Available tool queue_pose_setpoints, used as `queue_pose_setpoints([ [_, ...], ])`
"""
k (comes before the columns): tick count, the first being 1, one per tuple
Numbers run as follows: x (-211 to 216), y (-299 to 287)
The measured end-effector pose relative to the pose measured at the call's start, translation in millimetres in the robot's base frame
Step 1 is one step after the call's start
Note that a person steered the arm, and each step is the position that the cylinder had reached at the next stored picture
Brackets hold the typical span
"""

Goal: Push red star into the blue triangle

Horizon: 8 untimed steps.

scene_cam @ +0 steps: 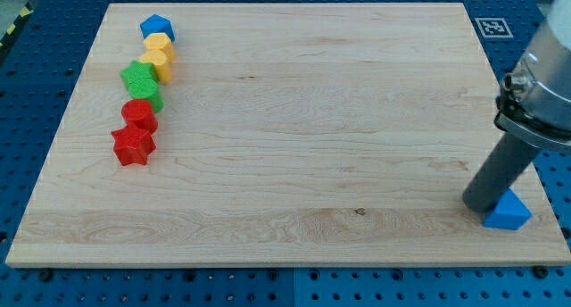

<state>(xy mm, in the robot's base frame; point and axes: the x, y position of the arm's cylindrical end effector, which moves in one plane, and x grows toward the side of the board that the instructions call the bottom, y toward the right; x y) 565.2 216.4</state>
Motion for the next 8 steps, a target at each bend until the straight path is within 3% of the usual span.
queue_pose_setpoints([
  [2,4.1,-1.5],
  [3,4.2,-71.4],
  [6,4.1,-379.3],
  [7,-13.8,-474.0],
  [8,-61.0,-498.4],
])
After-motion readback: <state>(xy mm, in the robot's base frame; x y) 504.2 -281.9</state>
